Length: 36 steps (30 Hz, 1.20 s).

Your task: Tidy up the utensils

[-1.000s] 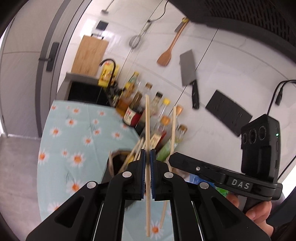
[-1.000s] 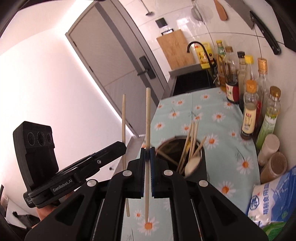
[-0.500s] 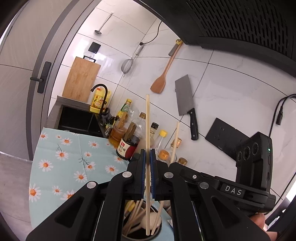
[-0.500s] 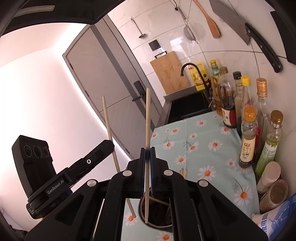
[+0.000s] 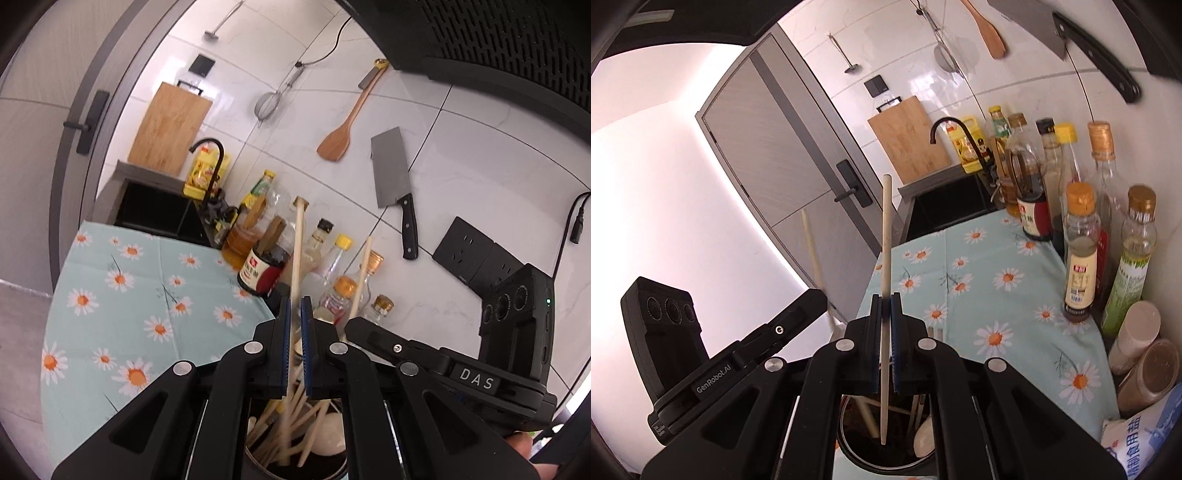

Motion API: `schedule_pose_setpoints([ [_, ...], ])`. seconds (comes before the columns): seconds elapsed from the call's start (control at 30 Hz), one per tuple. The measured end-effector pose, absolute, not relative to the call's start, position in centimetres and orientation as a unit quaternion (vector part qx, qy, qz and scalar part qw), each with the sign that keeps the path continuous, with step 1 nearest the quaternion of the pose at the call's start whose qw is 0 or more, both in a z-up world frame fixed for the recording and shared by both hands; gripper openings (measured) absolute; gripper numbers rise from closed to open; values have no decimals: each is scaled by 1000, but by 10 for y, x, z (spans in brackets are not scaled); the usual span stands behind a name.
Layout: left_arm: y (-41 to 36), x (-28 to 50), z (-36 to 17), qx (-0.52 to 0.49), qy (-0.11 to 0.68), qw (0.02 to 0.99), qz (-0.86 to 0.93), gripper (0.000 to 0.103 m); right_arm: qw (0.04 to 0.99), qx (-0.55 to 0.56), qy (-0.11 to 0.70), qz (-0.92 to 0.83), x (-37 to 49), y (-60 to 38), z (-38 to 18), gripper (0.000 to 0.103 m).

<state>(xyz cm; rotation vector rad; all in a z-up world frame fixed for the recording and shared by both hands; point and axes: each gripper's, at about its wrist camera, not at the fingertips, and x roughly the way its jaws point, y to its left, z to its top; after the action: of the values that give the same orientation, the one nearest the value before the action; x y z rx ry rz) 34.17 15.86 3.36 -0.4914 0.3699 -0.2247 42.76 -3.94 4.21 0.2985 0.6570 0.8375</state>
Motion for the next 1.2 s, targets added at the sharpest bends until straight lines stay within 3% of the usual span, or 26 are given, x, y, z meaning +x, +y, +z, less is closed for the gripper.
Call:
schedule_pose_setpoints([
  [0.07, 158, 342, 31, -242, 187, 945, -114, 6, 851, 143, 315, 394, 426, -39, 39, 16],
  [0.13, 157, 341, 30, -243, 191, 944, -115, 9, 849, 147, 318, 394, 424, -41, 38, 18],
  [0.2, 158, 338, 30, -247, 189, 943, -120, 24, 850, 147, 316, 395, 421, -43, 40, 18],
  [0.37, 159, 329, 34, -250, 185, 943, -119, 24, 853, 145, 310, 395, 412, -48, 48, 19],
  [0.53, 155, 314, 40, -244, 183, 944, -122, 24, 856, 145, 301, 395, 397, -58, 56, 27],
  [0.63, 153, 303, 44, -239, 187, 946, -118, 24, 855, 148, 302, 396, 387, -64, 59, 43],
  [0.73, 151, 286, 48, -234, 186, 948, -112, 37, 856, 144, 297, 398, 373, -73, 62, 47],
  [0.83, 148, 267, 51, -225, 189, 950, -102, 37, 861, 127, 292, 397, 358, -83, 64, 59],
  [0.87, 146, 261, 52, -221, 191, 952, -98, 38, 863, 119, 293, 394, 354, -86, 65, 68],
  [0.93, 142, 247, 54, -206, 195, 955, -89, 44, 866, 109, 288, 393, 344, -95, 65, 69],
  [1.0, 137, 238, 54, -190, 202, 958, -76, 57, 870, 96, 286, 390, 333, -104, 65, 82],
  [1.13, 121, 216, 52, -157, 231, 959, -44, 60, 871, 77, 282, 395, 318, -119, 62, 92],
  [1.2, 113, 207, 51, -146, 239, 959, -34, 70, 871, 68, 282, 397, 311, -127, 60, 96],
])
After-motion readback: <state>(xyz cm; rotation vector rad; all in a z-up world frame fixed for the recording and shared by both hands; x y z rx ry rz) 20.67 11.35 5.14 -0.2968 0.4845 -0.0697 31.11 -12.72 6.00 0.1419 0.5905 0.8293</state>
